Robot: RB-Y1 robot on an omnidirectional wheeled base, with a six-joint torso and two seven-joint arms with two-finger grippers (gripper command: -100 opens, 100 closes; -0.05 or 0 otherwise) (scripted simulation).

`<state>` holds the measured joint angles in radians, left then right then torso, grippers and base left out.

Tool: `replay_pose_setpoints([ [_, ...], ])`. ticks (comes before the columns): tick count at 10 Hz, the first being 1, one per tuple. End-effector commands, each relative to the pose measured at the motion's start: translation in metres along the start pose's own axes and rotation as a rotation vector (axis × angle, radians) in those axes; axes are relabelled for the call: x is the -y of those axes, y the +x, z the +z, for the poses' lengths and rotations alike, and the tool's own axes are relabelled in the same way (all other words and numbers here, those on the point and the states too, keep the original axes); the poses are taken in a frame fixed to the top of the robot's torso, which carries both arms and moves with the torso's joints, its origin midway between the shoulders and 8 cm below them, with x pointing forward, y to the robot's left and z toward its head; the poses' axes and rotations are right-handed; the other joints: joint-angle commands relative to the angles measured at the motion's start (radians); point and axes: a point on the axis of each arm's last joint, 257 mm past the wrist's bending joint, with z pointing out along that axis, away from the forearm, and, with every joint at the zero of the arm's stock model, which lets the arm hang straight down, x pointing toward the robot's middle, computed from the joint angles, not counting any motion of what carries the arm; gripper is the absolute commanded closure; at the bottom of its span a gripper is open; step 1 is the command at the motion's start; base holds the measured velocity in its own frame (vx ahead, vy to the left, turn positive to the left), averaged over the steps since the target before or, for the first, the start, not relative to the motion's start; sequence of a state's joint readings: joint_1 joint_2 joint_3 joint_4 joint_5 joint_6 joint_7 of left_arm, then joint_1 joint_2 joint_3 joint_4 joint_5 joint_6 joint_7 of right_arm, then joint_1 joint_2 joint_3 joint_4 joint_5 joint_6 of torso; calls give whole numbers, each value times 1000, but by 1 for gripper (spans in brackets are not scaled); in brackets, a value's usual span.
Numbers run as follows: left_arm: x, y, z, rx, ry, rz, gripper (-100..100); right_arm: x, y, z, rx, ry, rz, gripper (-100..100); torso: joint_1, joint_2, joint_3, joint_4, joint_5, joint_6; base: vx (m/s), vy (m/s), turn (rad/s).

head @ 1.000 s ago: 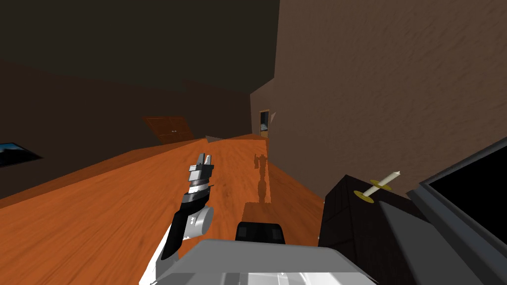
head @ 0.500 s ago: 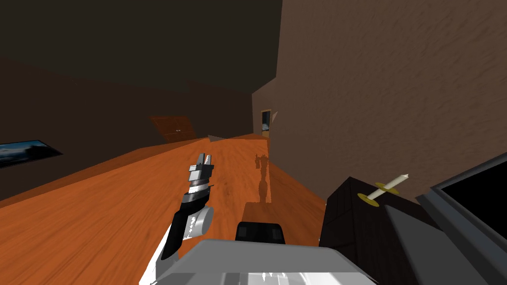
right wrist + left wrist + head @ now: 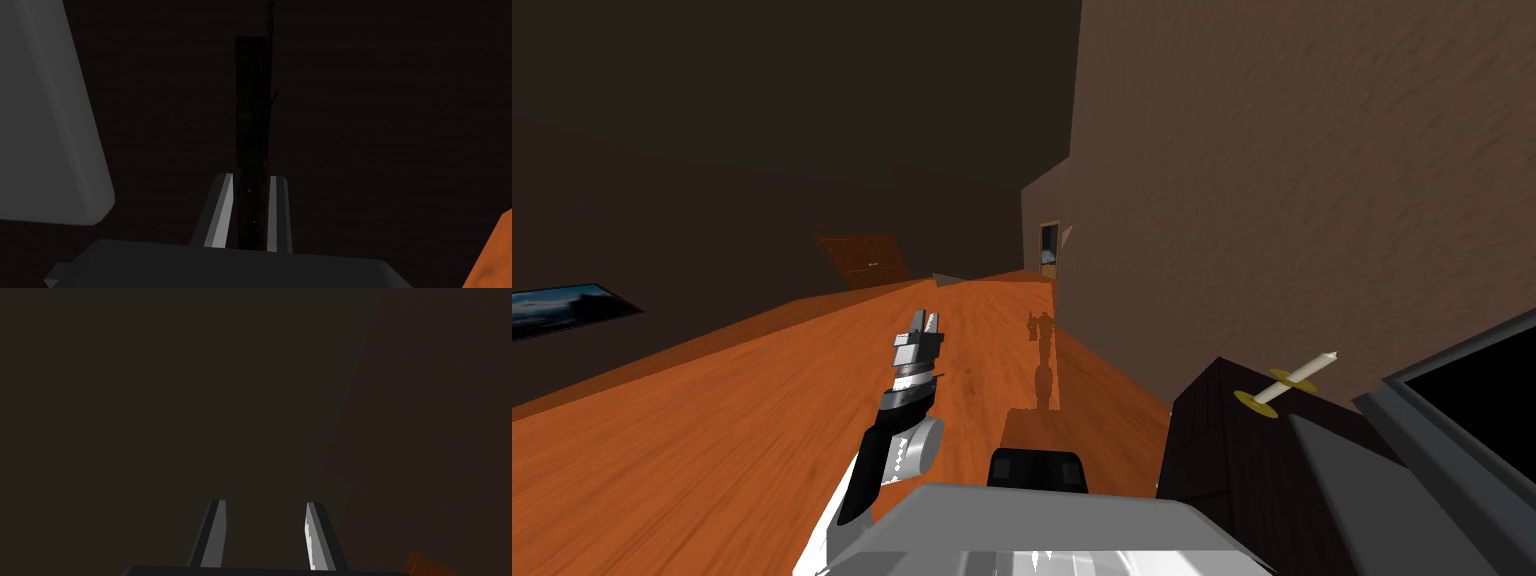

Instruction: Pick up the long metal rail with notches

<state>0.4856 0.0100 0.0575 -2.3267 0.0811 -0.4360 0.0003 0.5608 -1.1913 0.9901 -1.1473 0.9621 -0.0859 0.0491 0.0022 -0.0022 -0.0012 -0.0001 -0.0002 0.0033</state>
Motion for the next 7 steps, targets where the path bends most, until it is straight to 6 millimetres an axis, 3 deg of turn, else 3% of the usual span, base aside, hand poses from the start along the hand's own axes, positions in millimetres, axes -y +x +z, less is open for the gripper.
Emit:
replay_pose_setpoints([
  [1,0,0,0,0,0,0,0,0,0,0,0,0,0,100,0,0,0,0,0,0,0,0,0],
  [2,0,0,0,0,0,0,0,0,0,0,0,0,0,0,0,0,0,0,0,0,0,0,0],
  [3,0,0,0,0,0,0,0,7,1,-8,-1,0,-9,100,0,0,0,0,0,0,13,23,-75],
  [6,0,0,0,0,0,0,0,11,3,-15,-2,0,-18,100,3,-1,-1,0,1,0,17,31,-67],
  [7,0,0,0,0,0,0,0,11,4,-16,-3,-1,-17,0,2,-1,0,0,0,0,0,0,0],
])
